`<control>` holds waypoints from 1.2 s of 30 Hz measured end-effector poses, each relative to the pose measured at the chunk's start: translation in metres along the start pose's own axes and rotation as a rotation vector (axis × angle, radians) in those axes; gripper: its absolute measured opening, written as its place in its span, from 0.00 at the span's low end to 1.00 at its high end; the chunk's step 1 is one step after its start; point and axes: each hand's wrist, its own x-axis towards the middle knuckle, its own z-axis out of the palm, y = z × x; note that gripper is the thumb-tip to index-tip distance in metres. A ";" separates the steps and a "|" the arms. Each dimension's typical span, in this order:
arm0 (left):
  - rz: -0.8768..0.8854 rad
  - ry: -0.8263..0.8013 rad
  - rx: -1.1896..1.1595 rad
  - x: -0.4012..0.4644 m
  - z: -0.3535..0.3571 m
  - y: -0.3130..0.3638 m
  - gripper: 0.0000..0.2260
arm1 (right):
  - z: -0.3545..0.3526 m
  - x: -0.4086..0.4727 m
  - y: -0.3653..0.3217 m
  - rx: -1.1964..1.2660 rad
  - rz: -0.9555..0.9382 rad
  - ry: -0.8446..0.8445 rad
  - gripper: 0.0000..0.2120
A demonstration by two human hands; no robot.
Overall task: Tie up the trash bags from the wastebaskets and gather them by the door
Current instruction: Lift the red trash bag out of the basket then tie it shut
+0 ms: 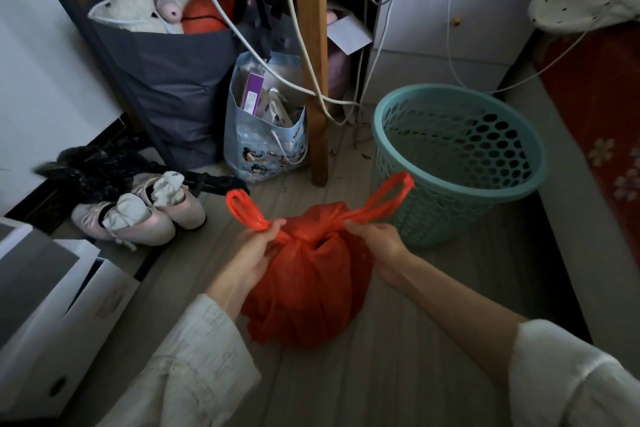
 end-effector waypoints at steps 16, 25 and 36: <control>0.073 0.032 -0.232 0.005 0.002 0.000 0.14 | 0.030 0.006 -0.021 0.347 -0.119 -0.136 0.12; -0.076 0.311 -0.237 0.027 -0.034 0.006 0.17 | 0.007 -0.004 0.002 0.079 0.159 -0.382 0.18; 0.089 0.286 -0.235 0.030 -0.033 -0.016 0.17 | -0.028 0.006 0.005 -0.302 0.072 -0.098 0.18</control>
